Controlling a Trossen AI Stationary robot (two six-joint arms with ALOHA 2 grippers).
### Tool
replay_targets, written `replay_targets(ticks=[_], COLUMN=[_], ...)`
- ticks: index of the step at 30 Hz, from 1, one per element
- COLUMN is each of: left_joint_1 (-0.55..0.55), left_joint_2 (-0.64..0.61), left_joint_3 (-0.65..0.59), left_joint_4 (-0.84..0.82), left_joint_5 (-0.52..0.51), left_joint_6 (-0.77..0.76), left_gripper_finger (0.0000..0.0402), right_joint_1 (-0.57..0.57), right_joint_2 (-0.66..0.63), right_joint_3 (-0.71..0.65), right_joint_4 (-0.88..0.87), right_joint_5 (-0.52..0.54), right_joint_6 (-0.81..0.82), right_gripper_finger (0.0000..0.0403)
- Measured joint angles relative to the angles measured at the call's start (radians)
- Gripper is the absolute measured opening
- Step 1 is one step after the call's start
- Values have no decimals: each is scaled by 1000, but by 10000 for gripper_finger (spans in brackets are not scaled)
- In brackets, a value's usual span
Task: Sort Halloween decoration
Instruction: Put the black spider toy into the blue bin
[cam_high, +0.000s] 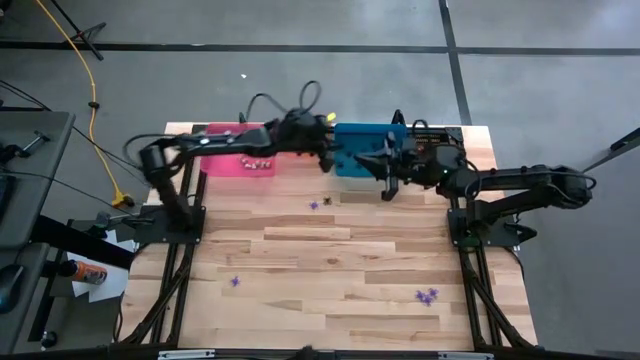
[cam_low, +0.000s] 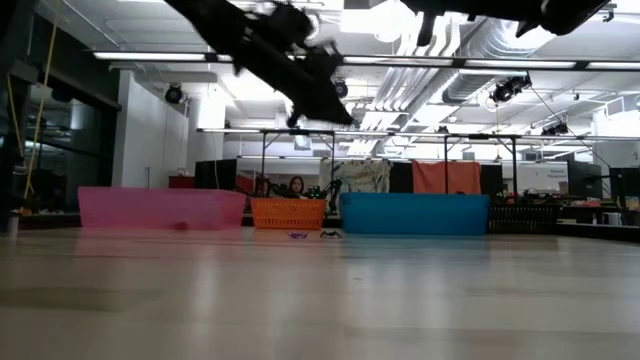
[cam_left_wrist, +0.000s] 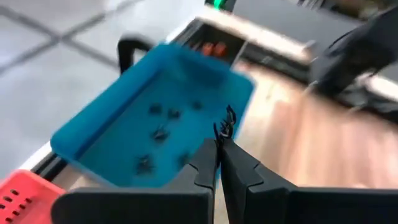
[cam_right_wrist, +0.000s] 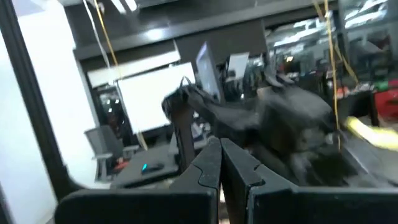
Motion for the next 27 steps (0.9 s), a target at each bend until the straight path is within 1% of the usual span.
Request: replay_targets(ticks=[3, 7, 9, 11, 15, 18, 27], left_joint_1=[22, 38, 41, 41, 35, 24, -5], left_joint_2=[140, 294, 360, 414, 478, 501, 505], left_joint_3=[158, 370, 451, 512, 575, 579, 579], left_joint_4=[-151, -369, -486, -555, -632, -653, -654], left_joint_5=[1, 2, -2, -5, -5, -6, -31], left_joint_6=[0, 23, 47, 61, 88, 129, 251], left_gripper_finger=[0, 0, 0, 0, 0, 0, 0], right_joint_1=[-19, -27, -27, -27, -27, -27, -27], right_joint_2=[0, 0, 0, 0, 0, 0, 0], right_joint_3=[0, 0, 0, 0, 0, 0, 0], right_joint_4=[26, 27, 26, 22, 13, 10, -6], right_joint_5=[0, 1, 0, 0, 0, 0, 0], right_joint_6=[0, 0, 0, 0, 0, 0, 0], right_gripper_finger=[0, 0, 0, 0, 0, 0, 0])
